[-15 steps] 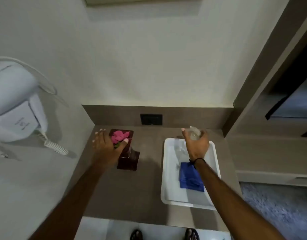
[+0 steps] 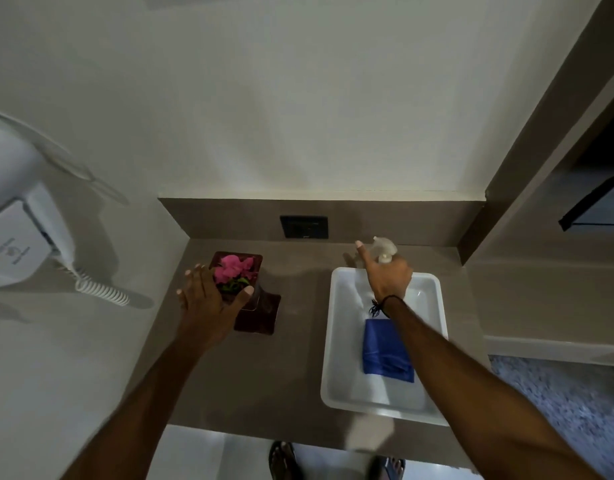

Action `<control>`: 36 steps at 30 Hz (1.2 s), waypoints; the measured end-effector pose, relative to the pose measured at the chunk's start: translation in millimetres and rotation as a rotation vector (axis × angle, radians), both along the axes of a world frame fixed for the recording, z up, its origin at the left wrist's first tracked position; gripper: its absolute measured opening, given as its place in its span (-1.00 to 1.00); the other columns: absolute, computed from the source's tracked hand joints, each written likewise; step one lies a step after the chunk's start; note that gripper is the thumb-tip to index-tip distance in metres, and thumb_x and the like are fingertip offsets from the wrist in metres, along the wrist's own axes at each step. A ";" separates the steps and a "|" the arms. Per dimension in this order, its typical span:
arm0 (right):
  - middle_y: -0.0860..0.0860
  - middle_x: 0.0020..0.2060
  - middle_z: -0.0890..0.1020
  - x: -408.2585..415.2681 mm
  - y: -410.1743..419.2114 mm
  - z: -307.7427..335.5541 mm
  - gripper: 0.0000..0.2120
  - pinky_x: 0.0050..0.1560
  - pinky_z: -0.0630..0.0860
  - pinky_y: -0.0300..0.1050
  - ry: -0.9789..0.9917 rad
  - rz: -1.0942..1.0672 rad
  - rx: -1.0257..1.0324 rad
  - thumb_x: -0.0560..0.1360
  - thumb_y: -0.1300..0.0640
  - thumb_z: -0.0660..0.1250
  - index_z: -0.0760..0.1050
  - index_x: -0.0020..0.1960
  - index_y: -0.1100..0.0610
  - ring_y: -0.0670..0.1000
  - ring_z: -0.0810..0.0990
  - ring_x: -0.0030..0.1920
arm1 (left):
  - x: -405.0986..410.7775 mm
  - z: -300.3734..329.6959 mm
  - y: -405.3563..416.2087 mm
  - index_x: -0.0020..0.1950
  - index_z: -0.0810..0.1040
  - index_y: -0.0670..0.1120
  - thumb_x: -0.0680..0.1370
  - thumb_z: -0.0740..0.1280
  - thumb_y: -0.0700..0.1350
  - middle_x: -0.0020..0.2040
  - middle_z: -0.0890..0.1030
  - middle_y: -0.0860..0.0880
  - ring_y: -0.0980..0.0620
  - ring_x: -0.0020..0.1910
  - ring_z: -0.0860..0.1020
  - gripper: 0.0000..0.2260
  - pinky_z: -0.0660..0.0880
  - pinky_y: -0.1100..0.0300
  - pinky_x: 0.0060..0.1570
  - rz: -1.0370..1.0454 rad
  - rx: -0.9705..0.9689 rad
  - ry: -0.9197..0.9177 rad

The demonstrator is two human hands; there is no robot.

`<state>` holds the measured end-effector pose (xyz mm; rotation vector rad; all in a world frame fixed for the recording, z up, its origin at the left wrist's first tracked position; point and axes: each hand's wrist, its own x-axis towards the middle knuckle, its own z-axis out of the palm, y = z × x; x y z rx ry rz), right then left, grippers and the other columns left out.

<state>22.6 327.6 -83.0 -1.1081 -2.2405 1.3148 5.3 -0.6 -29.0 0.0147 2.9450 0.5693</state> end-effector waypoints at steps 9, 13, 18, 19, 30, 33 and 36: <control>-0.04 -0.37 0.65 -2.9 -74.0 11.5 -0.40 -0.27 0.60 -0.15 -0.108 0.537 0.297 0.35 -0.49 0.20 0.59 -0.20 0.05 -0.04 0.63 -0.33 | 0.3 -2.4 -1.0 0.60 -0.12 -0.16 0.38 0.09 0.47 0.64 -0.07 -0.20 -0.16 0.62 -0.16 0.02 -0.19 -0.17 0.53 0.007 0.007 0.022; -0.02 -0.32 0.65 -13.7 -102.9 10.3 -0.52 -0.24 0.58 -0.12 -0.092 0.592 0.254 0.44 -0.34 0.27 0.61 -0.15 0.07 -0.01 0.63 -0.28 | 0.0 -3.9 -0.8 0.59 -0.15 -0.16 0.38 0.09 0.47 0.64 -0.10 -0.21 -0.15 0.61 -0.19 0.02 -0.22 -0.15 0.53 -0.001 0.005 0.006; -0.09 -0.36 0.57 -17.6 -111.5 11.0 -0.56 -0.34 0.49 -0.23 -0.051 0.584 0.216 0.42 -0.35 0.28 0.57 -0.15 0.04 -0.06 0.62 -0.32 | -0.1 -3.9 -1.8 0.59 -0.15 -0.17 0.37 0.06 0.49 0.64 -0.10 -0.21 -0.16 0.61 -0.19 0.04 -0.24 -0.13 0.51 -0.011 -0.006 0.007; -0.09 -0.36 0.58 -17.5 -105.3 12.0 -0.50 -0.34 0.54 -0.23 -0.046 0.572 0.184 0.39 -0.41 0.26 0.57 -0.14 0.04 -0.09 0.61 -0.34 | -0.8 -4.6 -2.1 0.59 -0.15 -0.17 0.37 0.05 0.50 0.64 -0.10 -0.21 -0.15 0.61 -0.19 0.04 -0.24 -0.13 0.51 -0.012 -0.005 0.010; 0.11 -0.23 0.63 -0.4 12.0 9.1 -0.77 -0.17 0.52 -0.07 0.100 0.075 -0.290 0.52 0.06 0.36 0.62 -0.07 0.25 0.04 0.58 -0.20 | -3.2 -13.7 -6.6 0.58 -0.12 -0.17 0.38 0.04 0.51 0.62 -0.04 -0.24 -0.18 0.61 -0.16 0.02 -0.21 -0.16 0.51 -0.038 -0.006 0.059; 0.02 -0.14 0.61 10.9 13.5 1.5 -0.81 -0.04 0.50 -0.12 0.133 0.061 -0.284 0.54 0.10 0.35 0.61 0.01 0.22 0.03 0.59 -0.08 | -3.3 -12.6 -7.1 0.59 -0.14 -0.15 0.38 0.03 0.52 0.63 -0.08 -0.23 -0.17 0.61 -0.18 0.02 -0.24 -0.14 0.50 -0.045 -0.011 0.039; 0.03 -0.02 0.66 20.9 12.9 -7.2 -0.78 0.09 0.48 -0.14 0.099 0.070 -0.253 0.52 0.08 0.36 0.63 0.06 0.20 0.07 0.63 0.08 | -3.7 -10.5 -5.4 0.59 -0.14 -0.15 0.38 0.05 0.50 0.63 -0.09 -0.23 -0.18 0.61 -0.19 0.02 -0.25 -0.14 0.49 -0.045 -0.010 0.037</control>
